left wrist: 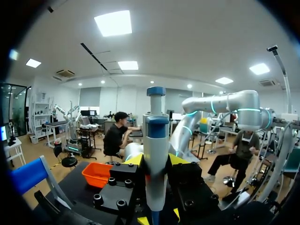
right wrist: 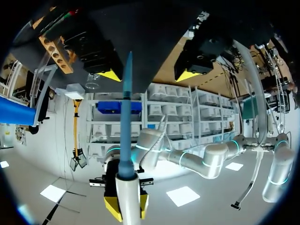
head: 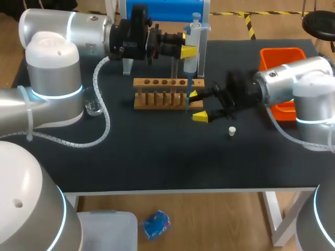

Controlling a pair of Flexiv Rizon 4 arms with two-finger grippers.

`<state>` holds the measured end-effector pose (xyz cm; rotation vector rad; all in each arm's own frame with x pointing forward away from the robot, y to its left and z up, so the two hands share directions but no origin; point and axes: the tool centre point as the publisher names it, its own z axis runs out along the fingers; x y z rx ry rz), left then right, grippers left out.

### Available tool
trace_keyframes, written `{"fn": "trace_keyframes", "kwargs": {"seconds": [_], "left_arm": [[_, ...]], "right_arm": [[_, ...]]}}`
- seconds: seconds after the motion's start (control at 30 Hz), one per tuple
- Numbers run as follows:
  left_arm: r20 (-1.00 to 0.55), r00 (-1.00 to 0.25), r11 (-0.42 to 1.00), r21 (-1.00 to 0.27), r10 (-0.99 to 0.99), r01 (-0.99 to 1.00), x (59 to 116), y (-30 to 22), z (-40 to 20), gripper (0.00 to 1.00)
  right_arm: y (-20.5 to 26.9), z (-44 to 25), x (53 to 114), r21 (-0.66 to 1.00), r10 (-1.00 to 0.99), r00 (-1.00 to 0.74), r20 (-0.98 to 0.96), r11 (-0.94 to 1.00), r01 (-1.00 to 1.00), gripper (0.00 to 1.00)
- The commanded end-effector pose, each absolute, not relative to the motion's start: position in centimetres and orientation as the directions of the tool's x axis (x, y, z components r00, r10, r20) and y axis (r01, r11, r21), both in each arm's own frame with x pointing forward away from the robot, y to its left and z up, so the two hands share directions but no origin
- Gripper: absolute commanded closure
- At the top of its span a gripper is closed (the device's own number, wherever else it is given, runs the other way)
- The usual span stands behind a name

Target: Invert the test tube, pick up the pipette, mount the tip to pipette, aspirate from beaker and dispense into the tube, eject the tip, return the pipette, and cap with the stopper.

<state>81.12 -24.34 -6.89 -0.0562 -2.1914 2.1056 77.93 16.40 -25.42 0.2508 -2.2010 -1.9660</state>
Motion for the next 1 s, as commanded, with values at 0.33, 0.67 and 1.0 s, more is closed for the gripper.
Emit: {"fn": "trace_keyframes", "kwargs": {"seconds": [0.33,0.67,1.0], "left_arm": [[0.016,-0.999,0.055,-0.998,-0.051,-0.019,80.6,-17.8,-5.9,1.0],[0.016,-0.999,0.055,-0.998,-0.051,-0.019,80.6,-17.8,-5.9,1.0],[0.031,-0.997,0.036,-0.999,-0.07,-0.033,81.6,-15.7,-6.1,1.0]], "right_arm": [[14.8,-23.9,76.1,0.981,-0.263,-0.965,0.01,0.188,-0.041,0.0],[14.8,-23.9,76.1,0.981,-0.263,-0.965,0.01,0.188,-0.041,0.0],[16.2,-24.4,76.1,0.974,-0.234,-0.972,0.029,0.225,-0.025,0.0]]}}
